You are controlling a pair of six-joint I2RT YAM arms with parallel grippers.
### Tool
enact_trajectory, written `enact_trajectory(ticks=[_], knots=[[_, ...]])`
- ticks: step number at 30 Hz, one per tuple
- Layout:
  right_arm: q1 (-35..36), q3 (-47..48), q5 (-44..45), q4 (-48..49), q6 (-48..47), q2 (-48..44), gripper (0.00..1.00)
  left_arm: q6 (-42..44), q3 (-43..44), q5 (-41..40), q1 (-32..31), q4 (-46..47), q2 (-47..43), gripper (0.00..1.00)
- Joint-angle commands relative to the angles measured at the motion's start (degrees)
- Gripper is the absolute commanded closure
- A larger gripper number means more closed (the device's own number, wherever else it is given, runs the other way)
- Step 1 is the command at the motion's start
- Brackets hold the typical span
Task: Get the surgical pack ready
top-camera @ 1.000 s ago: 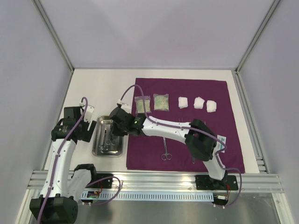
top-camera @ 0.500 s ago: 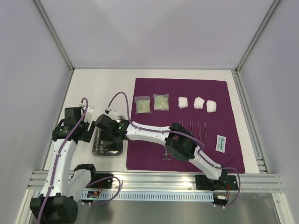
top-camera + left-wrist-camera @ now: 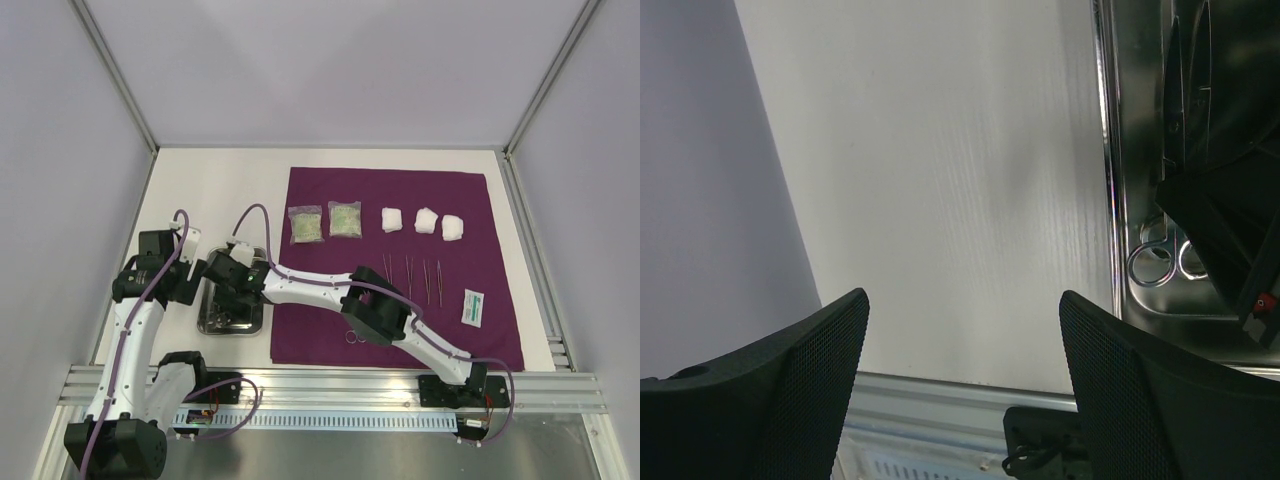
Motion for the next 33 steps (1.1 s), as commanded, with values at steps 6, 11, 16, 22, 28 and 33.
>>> enact_trajectory(ticks=[6,11,16,22,28,33], knots=[[0.25,2.49,0.9,-0.06,1.71,0.89,0.92,-0.48,-0.14,0.04,0.28,1.27,-0.17,0.14],[0.25,2.49,1.16,0.55,0.92,-0.07,0.82,-0.48,-0.14,0.13,0.36,1.27,-0.17,0.14],[0.16,2.14,0.72,0.73,1.09,-0.69,0.73,-0.4,0.29,0.57,0.36,1.01,-0.17,0.14],[0.25,1.7,0.63,1.26,-0.23,-2.27,0.71,-0.48,1.09,0.57,0.36,0.48,-0.08,0.14],[0.69,-1.81,5.63,2.49,-10.58,-10.61,0.71,-0.92,2.75,0.22,0.36,-0.93,-0.26,0.14],[0.25,-12.76,9.76,-0.75,-22.26,-22.64,0.71,-1.19,3.81,0.04,0.36,-2.51,-0.61,0.14]])
